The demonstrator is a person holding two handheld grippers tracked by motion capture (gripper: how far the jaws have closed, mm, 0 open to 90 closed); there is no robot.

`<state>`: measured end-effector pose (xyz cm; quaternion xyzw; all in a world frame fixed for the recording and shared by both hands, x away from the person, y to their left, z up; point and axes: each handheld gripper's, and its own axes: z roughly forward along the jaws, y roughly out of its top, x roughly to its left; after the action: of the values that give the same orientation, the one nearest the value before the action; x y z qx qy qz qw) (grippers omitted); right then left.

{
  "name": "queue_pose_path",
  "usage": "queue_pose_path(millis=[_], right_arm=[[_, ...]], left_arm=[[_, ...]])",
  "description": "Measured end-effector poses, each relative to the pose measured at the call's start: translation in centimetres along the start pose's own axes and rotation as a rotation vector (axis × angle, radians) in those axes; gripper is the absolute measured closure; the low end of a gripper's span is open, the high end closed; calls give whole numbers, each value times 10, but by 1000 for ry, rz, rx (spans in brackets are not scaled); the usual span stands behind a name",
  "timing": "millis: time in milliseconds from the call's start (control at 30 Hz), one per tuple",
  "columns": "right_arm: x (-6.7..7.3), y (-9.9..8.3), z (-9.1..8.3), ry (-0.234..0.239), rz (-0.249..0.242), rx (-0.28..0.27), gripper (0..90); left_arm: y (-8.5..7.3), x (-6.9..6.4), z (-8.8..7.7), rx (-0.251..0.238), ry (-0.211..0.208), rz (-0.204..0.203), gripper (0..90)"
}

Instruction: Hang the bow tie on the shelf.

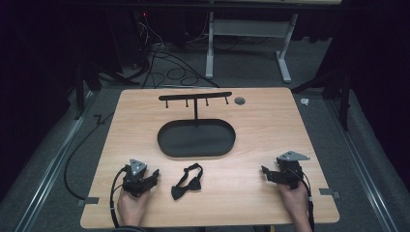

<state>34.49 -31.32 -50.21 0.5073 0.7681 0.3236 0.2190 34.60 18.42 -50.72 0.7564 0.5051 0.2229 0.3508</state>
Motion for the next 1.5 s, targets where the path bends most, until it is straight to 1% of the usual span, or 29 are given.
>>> queue_pose_path(millis=[333, 433, 500, 833, 867, 1033, 1133, 1367, 1433, 1500], right_arm=[[0, 0, 0, 0, -1, 0, 279], [0, 0, 0, 1, -1, 0, 278], [0, 0, 0, 2, 0, 1, 278], [0, 0, 0, 2, -2, 0, 279], [0, 0, 0, 1, 0, 1, 279], [0, 0, 0, 1, -2, 0, 279], [0, 0, 0, 1, -1, 1, 278], [0, 0, 0, 2, 0, 1, 279], [0, 0, 0, 2, -2, 0, 279], [0, 0, 0, 1, 0, 1, 279]], left_arm=[[0, -1, 0, 0, -4, 0, 439], [0, 0, 0, -2, -7, -12, 438], [0, -2, 0, 5, 0, 1, 436], [0, -2, -1, 5, -1, -2, 432], [0, -2, 0, -1, -4, -12, 432], [-1, 0, -1, -2, -17, -23, 431], [-1, -1, -1, -3, -9, -18, 436], [-1, 0, -2, 4, -15, 1, 444], [-2, 1, -3, 1, -17, -9, 445], [-2, 1, -4, 0, -28, -18, 447]])
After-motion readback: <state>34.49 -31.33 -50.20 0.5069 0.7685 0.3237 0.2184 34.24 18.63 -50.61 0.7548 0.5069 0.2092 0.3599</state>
